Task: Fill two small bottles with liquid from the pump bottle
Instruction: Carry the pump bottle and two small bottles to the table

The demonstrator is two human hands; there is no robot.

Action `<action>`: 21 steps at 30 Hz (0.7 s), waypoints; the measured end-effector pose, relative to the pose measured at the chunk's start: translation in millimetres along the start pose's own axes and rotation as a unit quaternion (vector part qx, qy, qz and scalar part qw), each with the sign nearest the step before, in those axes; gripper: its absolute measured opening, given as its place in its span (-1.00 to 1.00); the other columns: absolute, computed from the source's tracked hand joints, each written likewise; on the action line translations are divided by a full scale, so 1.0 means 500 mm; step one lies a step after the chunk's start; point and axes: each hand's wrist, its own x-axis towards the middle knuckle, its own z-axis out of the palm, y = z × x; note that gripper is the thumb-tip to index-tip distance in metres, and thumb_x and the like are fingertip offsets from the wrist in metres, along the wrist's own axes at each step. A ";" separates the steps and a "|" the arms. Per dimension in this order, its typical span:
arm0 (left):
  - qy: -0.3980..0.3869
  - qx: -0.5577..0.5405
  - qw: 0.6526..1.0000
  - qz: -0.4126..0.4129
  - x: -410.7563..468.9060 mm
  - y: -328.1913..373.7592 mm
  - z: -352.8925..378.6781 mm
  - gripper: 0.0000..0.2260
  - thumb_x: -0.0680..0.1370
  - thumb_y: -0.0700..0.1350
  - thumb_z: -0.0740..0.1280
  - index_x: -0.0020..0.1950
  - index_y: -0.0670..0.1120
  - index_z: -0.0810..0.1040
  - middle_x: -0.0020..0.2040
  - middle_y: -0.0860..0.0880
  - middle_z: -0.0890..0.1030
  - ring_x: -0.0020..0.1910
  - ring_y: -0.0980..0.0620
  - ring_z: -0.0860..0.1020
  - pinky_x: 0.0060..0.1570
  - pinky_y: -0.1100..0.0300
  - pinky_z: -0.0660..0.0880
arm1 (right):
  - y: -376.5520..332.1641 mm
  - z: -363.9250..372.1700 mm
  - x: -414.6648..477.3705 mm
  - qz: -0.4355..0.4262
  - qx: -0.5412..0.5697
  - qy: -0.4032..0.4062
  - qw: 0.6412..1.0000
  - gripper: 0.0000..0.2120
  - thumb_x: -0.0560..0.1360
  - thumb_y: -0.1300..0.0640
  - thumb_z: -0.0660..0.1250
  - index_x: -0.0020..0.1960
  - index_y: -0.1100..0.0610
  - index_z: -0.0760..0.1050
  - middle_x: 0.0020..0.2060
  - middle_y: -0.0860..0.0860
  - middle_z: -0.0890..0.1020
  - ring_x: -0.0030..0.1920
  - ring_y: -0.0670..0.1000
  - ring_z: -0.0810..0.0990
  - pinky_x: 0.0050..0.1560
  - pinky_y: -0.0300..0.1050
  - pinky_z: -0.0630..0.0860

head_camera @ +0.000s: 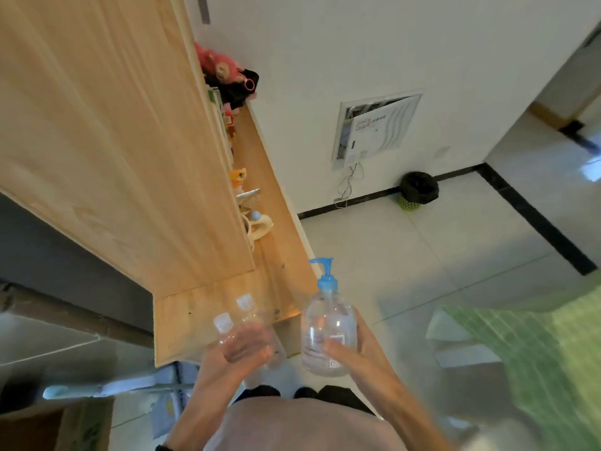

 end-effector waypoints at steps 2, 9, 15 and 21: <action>-0.028 0.005 0.999 -0.017 -0.004 0.005 0.008 -0.56 0.23 0.07 0.69 0.09 0.20 0.74 0.11 0.10 0.77 0.11 0.16 0.71 0.21 0.05 0.56 | 0.014 0.007 -0.033 -0.005 0.018 0.033 0.999 -0.31 0.33 -0.29 0.70 0.40 -0.37 0.54 0.28 -0.10 0.73 0.30 0.00 0.73 0.18 -0.08 0.69; -0.180 0.053 0.979 -0.073 -0.016 -0.007 -0.015 -0.59 0.29 -0.12 0.69 0.11 -0.04 0.75 0.09 -0.08 0.77 0.10 0.02 0.74 0.05 0.21 0.59 | 0.107 0.057 -0.150 -0.013 0.101 0.184 0.978 -0.19 0.32 -0.16 0.64 0.53 -0.26 0.47 0.29 -0.06 0.74 0.29 0.02 0.74 0.25 0.01 0.68; -0.245 0.092 0.960 -0.098 -0.056 -0.071 -0.098 -0.63 0.40 -0.30 0.58 0.19 -0.18 0.69 0.13 -0.14 0.76 0.15 -0.06 0.72 0.07 0.19 0.65 | 0.213 0.133 -0.273 0.003 0.141 0.284 0.948 -0.19 0.28 -0.25 0.63 0.50 -0.26 0.51 0.29 0.05 0.74 0.31 0.12 0.73 0.38 0.22 0.61; -0.312 0.151 0.930 -0.124 -0.087 -0.101 -0.140 -0.57 0.39 -0.28 0.54 0.25 -0.19 0.64 0.17 -0.12 0.75 0.20 -0.08 0.71 0.05 0.22 0.66 | 0.287 0.218 -0.404 0.020 0.191 0.393 0.899 -0.34 0.24 -0.32 0.64 0.33 -0.37 0.61 0.23 -0.08 0.77 0.25 0.01 0.76 0.21 0.05 0.70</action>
